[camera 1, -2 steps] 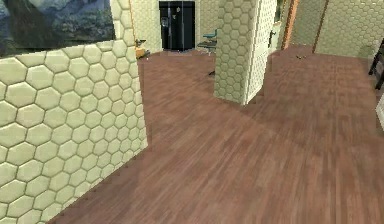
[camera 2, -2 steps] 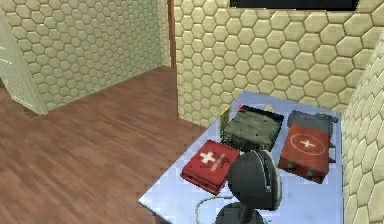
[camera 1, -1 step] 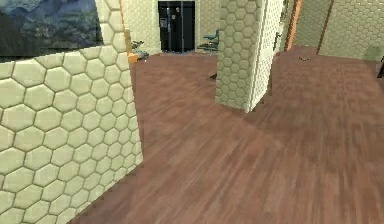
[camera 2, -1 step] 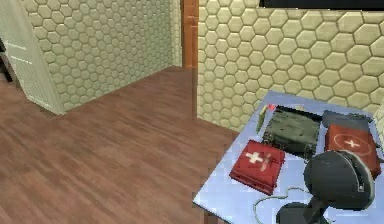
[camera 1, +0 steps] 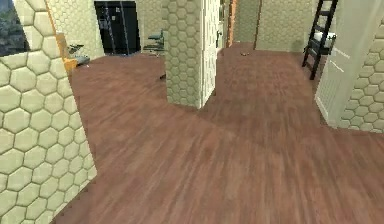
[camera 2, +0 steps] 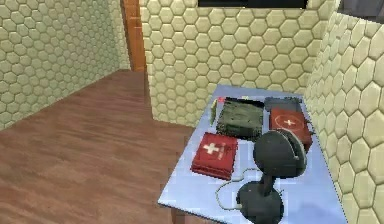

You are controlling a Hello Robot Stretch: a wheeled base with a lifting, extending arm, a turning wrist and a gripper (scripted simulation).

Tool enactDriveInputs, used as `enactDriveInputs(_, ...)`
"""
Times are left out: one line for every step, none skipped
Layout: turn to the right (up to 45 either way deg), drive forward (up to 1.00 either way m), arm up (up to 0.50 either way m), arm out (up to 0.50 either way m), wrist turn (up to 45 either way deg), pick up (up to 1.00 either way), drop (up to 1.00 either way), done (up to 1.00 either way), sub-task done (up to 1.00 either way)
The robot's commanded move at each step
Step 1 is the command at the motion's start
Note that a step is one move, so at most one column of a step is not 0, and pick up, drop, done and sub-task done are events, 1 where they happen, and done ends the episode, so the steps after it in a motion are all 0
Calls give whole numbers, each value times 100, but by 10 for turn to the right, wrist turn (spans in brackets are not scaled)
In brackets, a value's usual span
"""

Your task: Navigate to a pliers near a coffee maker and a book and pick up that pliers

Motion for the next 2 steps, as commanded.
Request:
enactDriveInputs(0,100,0,0,0,0,0,0,0)
enactDriveInputs(30,0,0,0,0,0,0,0,0)
